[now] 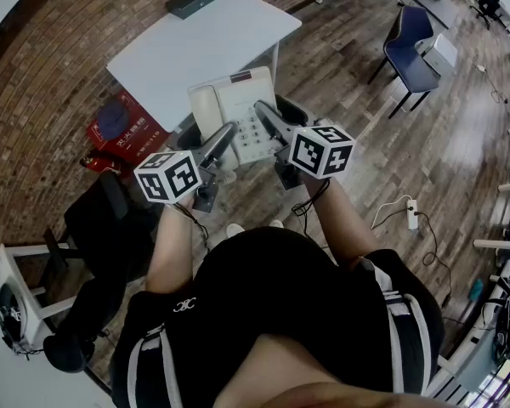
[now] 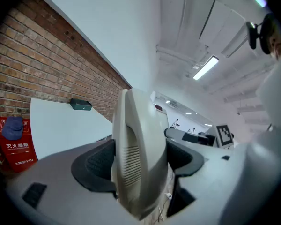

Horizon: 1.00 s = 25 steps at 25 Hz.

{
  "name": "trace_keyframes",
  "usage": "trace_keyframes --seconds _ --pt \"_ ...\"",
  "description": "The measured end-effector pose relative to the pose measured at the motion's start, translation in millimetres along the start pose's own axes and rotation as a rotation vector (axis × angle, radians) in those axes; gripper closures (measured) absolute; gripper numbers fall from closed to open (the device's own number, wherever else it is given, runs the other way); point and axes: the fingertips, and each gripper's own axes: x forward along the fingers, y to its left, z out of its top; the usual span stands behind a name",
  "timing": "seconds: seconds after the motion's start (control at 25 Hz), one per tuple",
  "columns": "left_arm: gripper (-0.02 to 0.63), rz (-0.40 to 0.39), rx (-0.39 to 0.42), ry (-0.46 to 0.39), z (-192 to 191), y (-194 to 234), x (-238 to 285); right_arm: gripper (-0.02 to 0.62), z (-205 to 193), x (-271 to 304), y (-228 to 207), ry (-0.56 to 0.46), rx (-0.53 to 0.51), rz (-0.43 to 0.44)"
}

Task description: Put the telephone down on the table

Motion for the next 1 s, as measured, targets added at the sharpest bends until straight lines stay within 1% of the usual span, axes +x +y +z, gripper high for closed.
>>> trace_keyframes --seconds 0.24,0.4,0.56,0.8,0.92,1.0 --pt "0.261 0.003 0.002 0.004 -6.0 -13.2 -0.1 0.425 -0.1 -14.4 -2.2 -0.005 0.004 -0.006" --pt "0.261 0.011 -0.004 0.008 -7.1 -11.4 1.7 0.423 -2.4 -12.3 -5.2 0.001 0.019 -0.006" --pt "0.262 0.017 0.015 0.014 -12.6 -20.4 7.1 0.410 -2.3 -21.1 -12.2 -0.015 0.031 -0.007" --pt "0.262 0.014 0.017 0.010 -13.7 -23.1 13.4 0.410 1.2 -23.2 -17.9 -0.022 0.017 -0.002" --pt "0.262 0.011 0.015 0.006 -10.2 -17.0 11.8 0.410 1.8 -16.7 -15.5 -0.024 0.017 0.003" --pt "0.262 0.011 0.018 0.004 -13.3 -26.0 16.6 0.410 4.4 -24.6 -21.4 -0.025 0.015 0.011"
